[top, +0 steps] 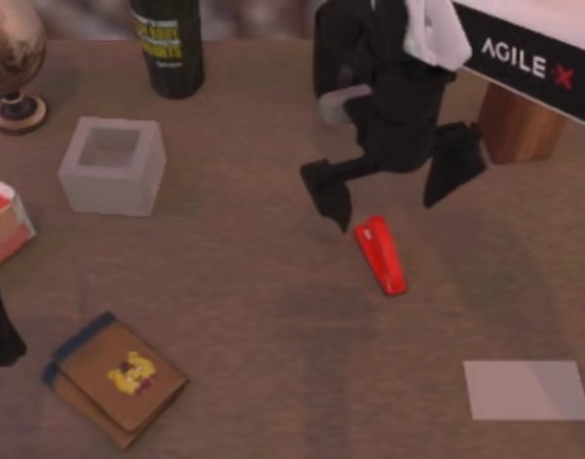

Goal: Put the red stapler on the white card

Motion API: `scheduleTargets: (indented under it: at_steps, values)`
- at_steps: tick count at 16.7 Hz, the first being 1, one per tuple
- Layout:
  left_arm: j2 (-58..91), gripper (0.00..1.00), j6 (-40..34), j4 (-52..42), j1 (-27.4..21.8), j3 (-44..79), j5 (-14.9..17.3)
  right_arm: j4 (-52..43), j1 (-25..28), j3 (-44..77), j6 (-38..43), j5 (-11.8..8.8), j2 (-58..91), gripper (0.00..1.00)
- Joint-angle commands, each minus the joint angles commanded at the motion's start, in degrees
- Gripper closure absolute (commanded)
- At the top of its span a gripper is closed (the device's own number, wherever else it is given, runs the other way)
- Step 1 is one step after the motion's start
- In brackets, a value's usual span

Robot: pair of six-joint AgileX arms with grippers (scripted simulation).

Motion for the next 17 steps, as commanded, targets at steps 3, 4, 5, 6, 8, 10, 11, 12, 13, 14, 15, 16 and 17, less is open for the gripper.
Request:
scheduleTargets:
  at_steps: [3,4,5,6,8,10,11,12,13,14,15,16,17]
  values:
    - [0.0,0.0,0.0,0.0,0.0,0.0,0.0,8.77,0.12,-6.72,0.15,0.01,1.25,0.0]
    - [0.0,0.0,0.0,0.0,0.0,0.0,0.0,10.95,0.16,-8.66,0.2,0.02,1.63,0.0]
    - [0.0,0.0,0.0,0.0,0.0,0.0,0.0,12.52,0.19,-10.16,0.24,0.02,1.94,0.0]
    - [0.0,0.0,0.0,0.0,0.0,0.0,0.0,13.49,0.23,-11.08,0.26,0.02,2.18,0.0]
    - [0.0,0.0,0.0,0.0,0.0,0.0,0.0,13.85,0.24,-11.41,0.28,0.02,2.28,0.0]
    - [0.0,0.0,0.0,0.0,0.0,0.0,0.0,13.85,0.24,-11.41,0.28,0.02,2.28,0.0]
    - [0.0,0.0,0.0,0.0,0.0,0.0,0.0,13.85,0.24,-11.41,0.28,0.02,2.28,0.08]
    - [0.0,0.0,0.0,0.0,0.0,0.0,0.0,13.85,0.24,-11.41,0.28,0.02,2.28,0.15]
    - [0.0,0.0,0.0,0.0,0.0,0.0,0.0,13.85,0.24,-11.41,0.28,0.02,2.28,0.23]
    - [0.0,0.0,0.0,0.0,0.0,0.0,0.0,13.85,0.24,-11.41,0.28,0.02,2.28,0.3]
    - [0.0,0.0,0.0,0.0,0.0,0.0,0.0,13.85,0.24,-11.41,0.28,0.02,2.28,0.38]
    - [0.0,0.0,0.0,0.0,0.0,0.0,0.0,13.85,0.24,-11.41,0.28,0.02,2.28,0.45]
    - [0.0,0.0,0.0,0.0,0.0,0.0,0.0,13.85,0.24,-11.41,0.28,0.02,2.28,0.53]
